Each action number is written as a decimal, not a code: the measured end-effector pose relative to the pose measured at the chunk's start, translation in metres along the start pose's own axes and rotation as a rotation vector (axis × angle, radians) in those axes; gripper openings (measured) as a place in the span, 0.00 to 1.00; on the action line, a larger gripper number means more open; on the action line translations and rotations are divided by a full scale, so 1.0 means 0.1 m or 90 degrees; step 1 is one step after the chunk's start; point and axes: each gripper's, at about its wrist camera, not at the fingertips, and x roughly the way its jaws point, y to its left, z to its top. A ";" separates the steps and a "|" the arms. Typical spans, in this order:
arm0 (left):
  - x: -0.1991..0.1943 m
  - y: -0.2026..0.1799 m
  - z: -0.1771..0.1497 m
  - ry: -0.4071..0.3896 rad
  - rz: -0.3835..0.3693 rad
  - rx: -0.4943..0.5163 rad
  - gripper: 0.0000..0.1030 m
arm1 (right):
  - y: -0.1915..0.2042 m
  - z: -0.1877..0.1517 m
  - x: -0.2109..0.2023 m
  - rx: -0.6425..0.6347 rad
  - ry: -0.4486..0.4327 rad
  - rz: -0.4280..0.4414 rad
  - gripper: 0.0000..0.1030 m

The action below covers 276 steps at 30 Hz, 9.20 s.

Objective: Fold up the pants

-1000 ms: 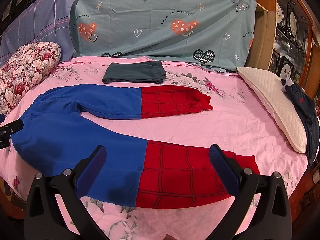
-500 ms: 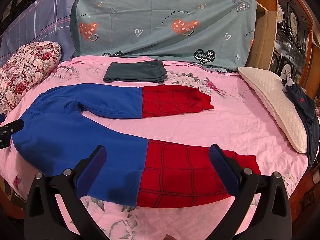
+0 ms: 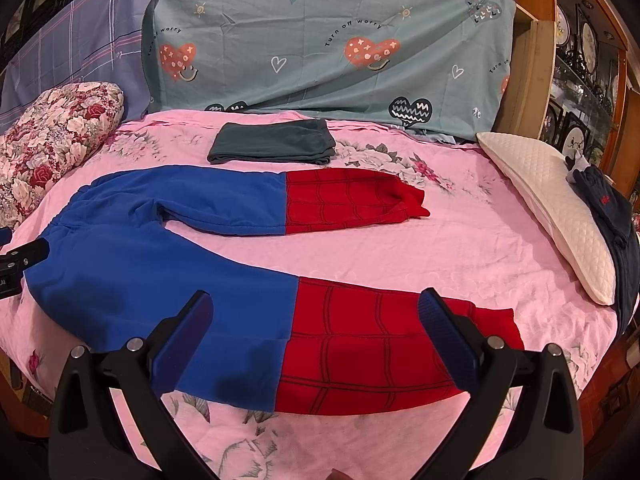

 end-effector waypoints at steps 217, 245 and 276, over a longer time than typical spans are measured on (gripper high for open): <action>0.62 -0.14 -0.42 0.173 -0.418 0.041 0.46 | -0.63 0.98 0.37 0.126 0.033 0.272 0.03; 0.62 -0.34 -0.40 0.170 -0.390 0.067 0.56 | -1.56 -0.25 0.90 0.184 0.189 0.103 0.32; 0.61 -0.58 -0.41 0.154 -0.382 0.099 0.69 | -1.81 -0.32 0.32 0.149 0.097 0.010 0.45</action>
